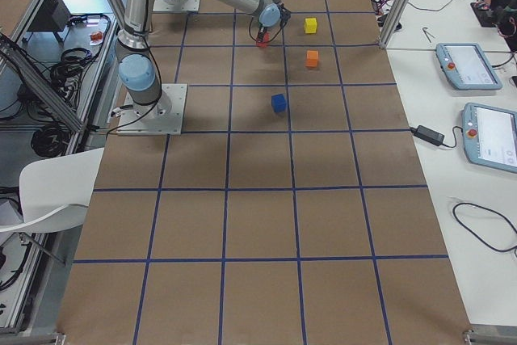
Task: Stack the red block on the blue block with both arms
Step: 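Lift the red cube with the right gripper and carry it over the blue cube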
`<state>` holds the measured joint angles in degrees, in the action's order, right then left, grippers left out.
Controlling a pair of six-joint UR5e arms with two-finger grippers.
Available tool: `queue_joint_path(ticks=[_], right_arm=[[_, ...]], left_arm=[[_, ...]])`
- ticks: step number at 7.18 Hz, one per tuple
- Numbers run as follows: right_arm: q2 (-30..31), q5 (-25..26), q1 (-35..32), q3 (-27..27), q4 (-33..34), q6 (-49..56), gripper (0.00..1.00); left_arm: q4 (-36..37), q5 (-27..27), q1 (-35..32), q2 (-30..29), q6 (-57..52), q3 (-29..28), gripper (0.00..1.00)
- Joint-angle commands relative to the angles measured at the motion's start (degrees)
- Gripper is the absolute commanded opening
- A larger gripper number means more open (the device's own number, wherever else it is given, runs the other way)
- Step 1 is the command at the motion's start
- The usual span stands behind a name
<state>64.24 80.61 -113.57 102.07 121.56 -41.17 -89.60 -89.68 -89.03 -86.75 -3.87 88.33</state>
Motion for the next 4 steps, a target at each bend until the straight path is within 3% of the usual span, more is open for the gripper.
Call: queue_joint_path(ticks=[1,4], right_arm=[[0.3,0.0,0.1,0.1,-0.1,0.0,0.00],[2.1,1.0,0.9,-4.0,-4.2,0.0,0.00]], left_arm=[[0.0,-0.1,0.0,0.0,0.0,0.0,1.00],[0.0,0.0,0.0,0.0,0.0,-0.1,1.00]])
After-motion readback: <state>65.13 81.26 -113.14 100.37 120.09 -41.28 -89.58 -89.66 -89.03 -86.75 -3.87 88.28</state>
